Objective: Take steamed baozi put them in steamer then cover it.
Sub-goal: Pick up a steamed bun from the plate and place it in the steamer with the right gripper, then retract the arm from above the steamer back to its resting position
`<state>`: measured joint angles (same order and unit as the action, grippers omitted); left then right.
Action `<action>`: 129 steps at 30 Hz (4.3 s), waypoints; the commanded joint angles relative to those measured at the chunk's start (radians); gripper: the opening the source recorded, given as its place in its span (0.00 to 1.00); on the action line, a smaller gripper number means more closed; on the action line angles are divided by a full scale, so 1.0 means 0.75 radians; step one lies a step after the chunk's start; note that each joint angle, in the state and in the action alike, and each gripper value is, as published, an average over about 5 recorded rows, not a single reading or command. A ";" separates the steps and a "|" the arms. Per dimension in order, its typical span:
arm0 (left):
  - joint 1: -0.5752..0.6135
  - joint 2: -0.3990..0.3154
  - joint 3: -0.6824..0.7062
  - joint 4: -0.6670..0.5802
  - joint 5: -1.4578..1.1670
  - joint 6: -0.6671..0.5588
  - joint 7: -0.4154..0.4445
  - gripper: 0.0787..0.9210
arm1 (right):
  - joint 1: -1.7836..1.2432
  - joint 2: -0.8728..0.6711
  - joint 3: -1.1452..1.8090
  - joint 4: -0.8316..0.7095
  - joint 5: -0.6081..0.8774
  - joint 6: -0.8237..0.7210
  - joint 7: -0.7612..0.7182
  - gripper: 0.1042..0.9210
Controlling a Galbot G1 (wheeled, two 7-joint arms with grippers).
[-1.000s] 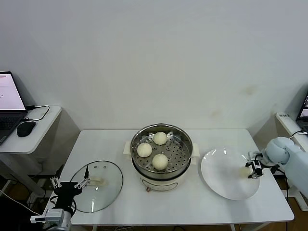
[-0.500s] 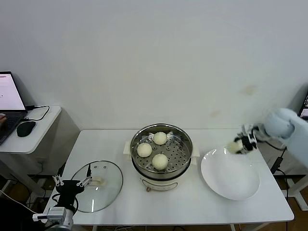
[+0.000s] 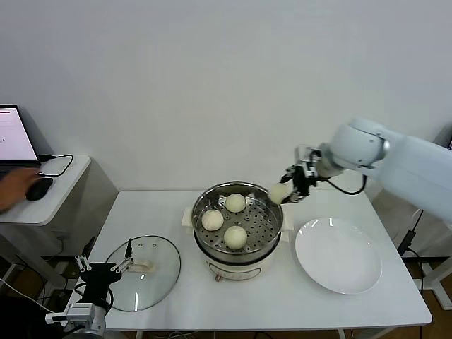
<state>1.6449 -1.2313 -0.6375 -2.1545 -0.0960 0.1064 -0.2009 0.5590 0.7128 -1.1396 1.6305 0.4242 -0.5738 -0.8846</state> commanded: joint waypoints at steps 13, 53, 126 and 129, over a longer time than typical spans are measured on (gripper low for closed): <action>0.002 -0.029 -0.011 -0.002 -0.001 -0.003 -0.002 0.88 | -0.196 0.266 -0.101 -0.179 0.005 -0.191 0.185 0.55; -0.002 -0.002 -0.030 0.019 -0.020 -0.036 0.000 0.88 | -1.244 -0.312 1.023 0.386 0.151 0.148 1.049 0.88; -0.347 0.160 0.093 0.834 1.858 -0.415 -0.092 0.88 | -2.870 0.957 2.804 0.213 -0.417 1.062 0.987 0.88; -0.376 0.165 0.103 0.854 1.849 -0.415 -0.090 0.88 | -2.876 0.960 2.807 0.213 -0.422 1.064 0.987 0.88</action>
<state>1.4637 -1.1231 -0.5860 -1.5901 1.2683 -0.2015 -0.2709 -1.5946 1.4284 0.9609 1.7956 0.1134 0.2189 -0.1475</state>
